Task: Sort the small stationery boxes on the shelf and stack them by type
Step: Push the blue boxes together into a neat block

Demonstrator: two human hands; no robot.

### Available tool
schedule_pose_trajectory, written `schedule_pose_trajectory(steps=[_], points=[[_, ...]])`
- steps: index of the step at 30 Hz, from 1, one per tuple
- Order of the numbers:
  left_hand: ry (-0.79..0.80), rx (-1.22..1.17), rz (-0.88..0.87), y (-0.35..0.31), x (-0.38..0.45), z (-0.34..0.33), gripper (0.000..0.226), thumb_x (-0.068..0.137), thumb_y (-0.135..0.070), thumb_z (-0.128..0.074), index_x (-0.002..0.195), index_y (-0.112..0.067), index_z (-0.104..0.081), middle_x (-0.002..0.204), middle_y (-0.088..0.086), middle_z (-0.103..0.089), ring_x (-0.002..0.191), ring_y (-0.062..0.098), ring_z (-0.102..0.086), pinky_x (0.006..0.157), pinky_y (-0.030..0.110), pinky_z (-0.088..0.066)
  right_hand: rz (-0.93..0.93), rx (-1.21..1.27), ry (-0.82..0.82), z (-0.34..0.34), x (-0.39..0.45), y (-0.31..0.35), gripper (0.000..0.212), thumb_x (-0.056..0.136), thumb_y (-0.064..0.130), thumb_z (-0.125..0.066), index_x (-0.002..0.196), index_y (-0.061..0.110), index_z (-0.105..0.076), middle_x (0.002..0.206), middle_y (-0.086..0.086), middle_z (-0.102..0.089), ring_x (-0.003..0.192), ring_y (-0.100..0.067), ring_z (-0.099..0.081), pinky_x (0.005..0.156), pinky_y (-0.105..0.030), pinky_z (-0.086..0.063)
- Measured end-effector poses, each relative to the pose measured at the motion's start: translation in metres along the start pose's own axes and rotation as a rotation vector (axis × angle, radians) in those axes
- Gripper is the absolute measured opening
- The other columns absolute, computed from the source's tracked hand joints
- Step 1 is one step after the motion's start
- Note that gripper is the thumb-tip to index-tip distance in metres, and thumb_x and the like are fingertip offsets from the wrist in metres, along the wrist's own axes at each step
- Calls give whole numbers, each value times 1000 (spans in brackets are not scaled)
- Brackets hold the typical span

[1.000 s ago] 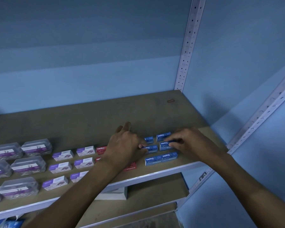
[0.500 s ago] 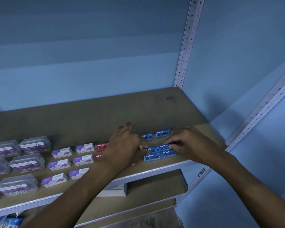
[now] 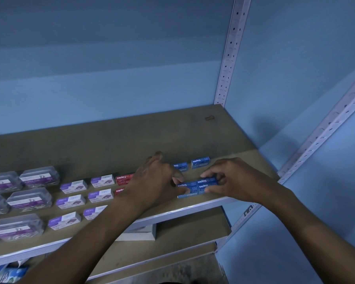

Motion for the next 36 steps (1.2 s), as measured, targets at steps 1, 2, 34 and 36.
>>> schedule_pose_trajectory(steps=[1,2,34,36], points=[[-6,8,-6,-2,0,0,33,78,-63,-64,103,-43,-72,92,-23,-71,90,10,-36,64,23,-28,1,-8,19,-2,1,-1,36,80,31,-84,115,27,-76,104,12,-73,88,-5,-68,82,-25,-59],[-12,17,-9,-3,-1,-1,35,77,-65,-64,103,-43,-72,92,-23,-71,90,10,-36,66,25,-31,5,-26,27,-3,2,-1,37,79,29,-85,115,26,-76,105,11,-73,88,-7,-68,83,-28,-59],[-60,1,161,31,23,-1,21,85,-47,-64,93,-29,-72,93,-7,-70,109,19,-42,92,30,-39,59,-132,-121,5,51,-8,23,95,25,-67,116,32,-75,112,10,-74,89,1,-59,80,-17,-50],[-80,-3,152,29,22,2,20,87,-43,-64,96,-27,-73,94,-7,-71,108,19,-43,93,28,-37,54,-122,-121,7,49,-8,24,95,27,-68,117,32,-75,112,10,-74,89,0,-60,80,-19,-52]])
Point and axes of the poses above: each hand's wrist, its own x-axis towards the middle knuckle, its own z-axis out of the back of the hand, y = z × x, the point moved 6 cm from there along x, towards the middle knuckle
